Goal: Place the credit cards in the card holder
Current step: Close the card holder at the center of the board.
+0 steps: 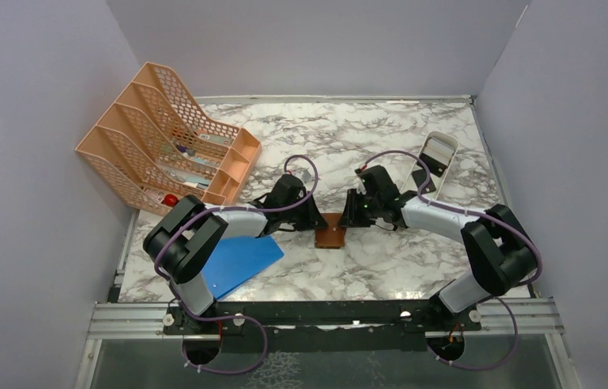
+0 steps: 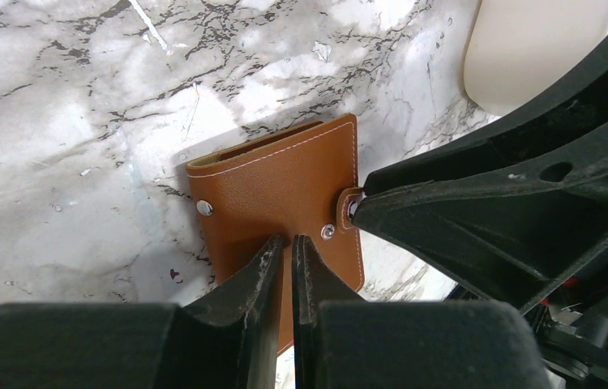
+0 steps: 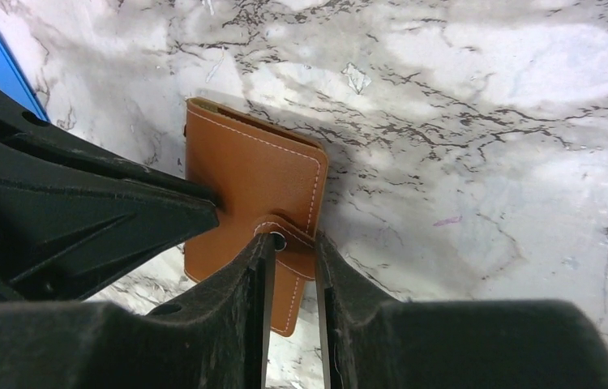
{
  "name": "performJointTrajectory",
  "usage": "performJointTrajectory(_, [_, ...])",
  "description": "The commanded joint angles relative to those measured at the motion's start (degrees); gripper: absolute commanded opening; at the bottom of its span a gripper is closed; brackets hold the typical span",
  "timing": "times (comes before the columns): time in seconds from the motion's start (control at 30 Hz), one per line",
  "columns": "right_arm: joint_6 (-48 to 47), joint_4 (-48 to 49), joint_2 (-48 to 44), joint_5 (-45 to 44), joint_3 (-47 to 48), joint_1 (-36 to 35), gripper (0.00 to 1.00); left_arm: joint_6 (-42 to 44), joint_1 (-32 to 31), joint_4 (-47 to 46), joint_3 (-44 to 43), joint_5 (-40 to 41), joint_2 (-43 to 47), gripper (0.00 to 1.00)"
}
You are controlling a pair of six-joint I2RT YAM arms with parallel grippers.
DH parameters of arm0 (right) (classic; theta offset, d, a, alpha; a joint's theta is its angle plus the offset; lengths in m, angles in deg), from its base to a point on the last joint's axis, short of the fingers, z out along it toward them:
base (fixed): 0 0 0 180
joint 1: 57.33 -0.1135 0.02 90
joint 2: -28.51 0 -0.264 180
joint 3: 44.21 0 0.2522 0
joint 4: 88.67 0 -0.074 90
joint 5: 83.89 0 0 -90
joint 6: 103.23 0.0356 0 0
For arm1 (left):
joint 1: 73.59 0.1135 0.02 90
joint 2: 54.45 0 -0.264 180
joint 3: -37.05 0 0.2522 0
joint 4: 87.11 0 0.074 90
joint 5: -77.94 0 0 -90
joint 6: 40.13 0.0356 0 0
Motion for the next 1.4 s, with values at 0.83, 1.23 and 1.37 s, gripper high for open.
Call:
performJointTrajectory(0.83, [-4.3, 5.5, 3.7, 11.8, -1.4, 0.2, 0.22, 0.6, -0.4, 0.6, 1.3, 0.4, -1.3, 0.13])
performJointTrajectory(1.23, [-5.7, 3.7, 3.3, 10.5, -1.3, 0.2, 0.21, 0.5, -0.4, 0.2, 1.3, 0.2, -1.9, 0.13])
performJointTrajectory(1.37, [-5.4, 2.9, 3.8, 7.8, -0.5, 0.2, 0.16, 0.3, -0.4, 0.0, 1.4, 0.1, -1.9, 0.13])
